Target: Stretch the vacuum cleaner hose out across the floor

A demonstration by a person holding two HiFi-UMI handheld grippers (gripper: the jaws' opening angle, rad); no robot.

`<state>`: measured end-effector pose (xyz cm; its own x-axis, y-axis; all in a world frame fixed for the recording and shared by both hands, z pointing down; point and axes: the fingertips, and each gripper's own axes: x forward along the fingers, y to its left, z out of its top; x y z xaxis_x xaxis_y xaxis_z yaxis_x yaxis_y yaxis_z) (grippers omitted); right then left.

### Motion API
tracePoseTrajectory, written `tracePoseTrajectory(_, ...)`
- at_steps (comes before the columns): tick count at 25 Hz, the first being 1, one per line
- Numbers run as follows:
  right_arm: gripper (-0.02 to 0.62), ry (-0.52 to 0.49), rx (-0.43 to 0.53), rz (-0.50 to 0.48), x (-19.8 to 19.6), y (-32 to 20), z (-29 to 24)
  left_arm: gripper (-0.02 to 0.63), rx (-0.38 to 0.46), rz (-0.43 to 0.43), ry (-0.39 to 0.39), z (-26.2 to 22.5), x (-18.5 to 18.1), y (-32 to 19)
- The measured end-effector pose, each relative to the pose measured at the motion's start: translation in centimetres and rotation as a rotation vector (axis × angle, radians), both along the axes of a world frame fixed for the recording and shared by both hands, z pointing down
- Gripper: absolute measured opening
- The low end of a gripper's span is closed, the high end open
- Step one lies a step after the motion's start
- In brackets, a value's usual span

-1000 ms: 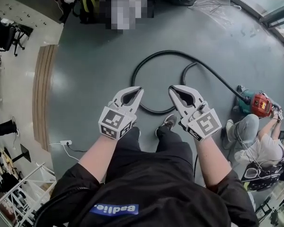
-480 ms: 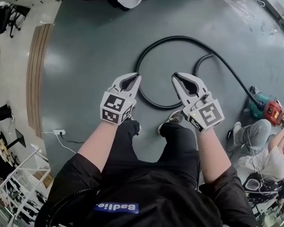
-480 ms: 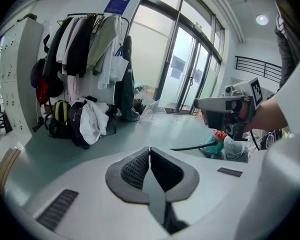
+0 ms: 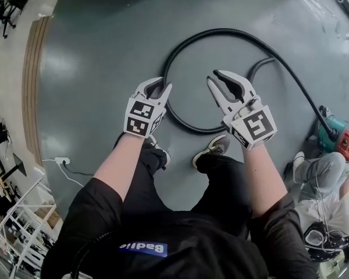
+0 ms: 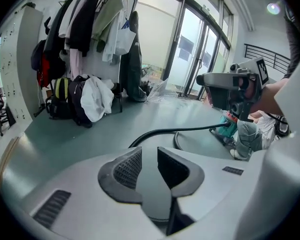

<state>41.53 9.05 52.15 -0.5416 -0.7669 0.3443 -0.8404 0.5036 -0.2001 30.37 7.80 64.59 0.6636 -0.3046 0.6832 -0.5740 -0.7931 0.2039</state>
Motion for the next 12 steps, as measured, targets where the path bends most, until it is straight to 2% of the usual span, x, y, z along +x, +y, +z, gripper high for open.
tracePoseTrajectory(5,0.072,0.034,0.021,-0.039,-0.9,-1.3,5.8,0.12,-0.018,-0.014,-0.054,8.4,-0.1,-1.0)
tracePoseTrajectory(12,0.072,0.141,0.057,-0.129,-0.3,-4.0,13.8,0.164,-0.045,-0.062,-0.193,22.6,-1.7,-3.6)
